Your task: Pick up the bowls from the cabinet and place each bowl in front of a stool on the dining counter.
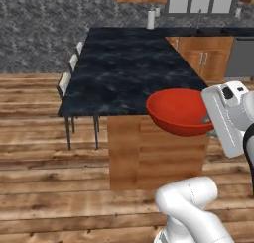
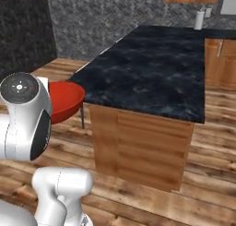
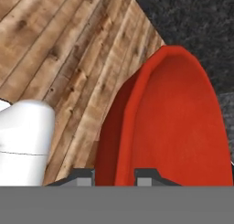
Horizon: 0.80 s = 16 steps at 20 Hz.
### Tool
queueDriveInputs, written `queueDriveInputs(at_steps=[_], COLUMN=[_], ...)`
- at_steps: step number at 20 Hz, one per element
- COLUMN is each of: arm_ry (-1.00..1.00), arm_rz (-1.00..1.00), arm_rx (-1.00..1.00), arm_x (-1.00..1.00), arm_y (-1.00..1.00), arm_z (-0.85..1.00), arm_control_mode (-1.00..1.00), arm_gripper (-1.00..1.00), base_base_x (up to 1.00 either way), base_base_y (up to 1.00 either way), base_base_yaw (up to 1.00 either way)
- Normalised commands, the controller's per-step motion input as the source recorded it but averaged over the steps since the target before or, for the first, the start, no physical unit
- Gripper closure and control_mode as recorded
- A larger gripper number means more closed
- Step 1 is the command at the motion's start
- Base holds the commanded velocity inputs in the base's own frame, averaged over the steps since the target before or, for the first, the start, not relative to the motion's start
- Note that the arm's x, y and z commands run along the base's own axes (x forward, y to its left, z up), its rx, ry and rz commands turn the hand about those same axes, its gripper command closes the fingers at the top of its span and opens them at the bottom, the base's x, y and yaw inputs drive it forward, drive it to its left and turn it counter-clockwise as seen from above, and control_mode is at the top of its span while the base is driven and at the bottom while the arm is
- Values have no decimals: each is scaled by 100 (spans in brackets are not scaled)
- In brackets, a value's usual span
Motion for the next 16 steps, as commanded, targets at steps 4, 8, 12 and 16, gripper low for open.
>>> queueDriveInputs(at_steps=[4, 8, 12, 16], arm_ry=[0, 0, 0, 0], arm_rz=[0, 0, 0, 0], arm_rx=[0, 0, 0, 0], arm_x=[0, 0, 0, 0], arm_y=[0, 0, 0, 0], arm_z=[0, 0, 0, 0], arm_control_mode=[100, 100, 100, 100], arm_gripper=[100, 100, 100, 100], base_base_x=[51, 28, 20, 15], base_base_y=[100, 100, 100, 100], base_base_yaw=[-31, -32, -32, -30])
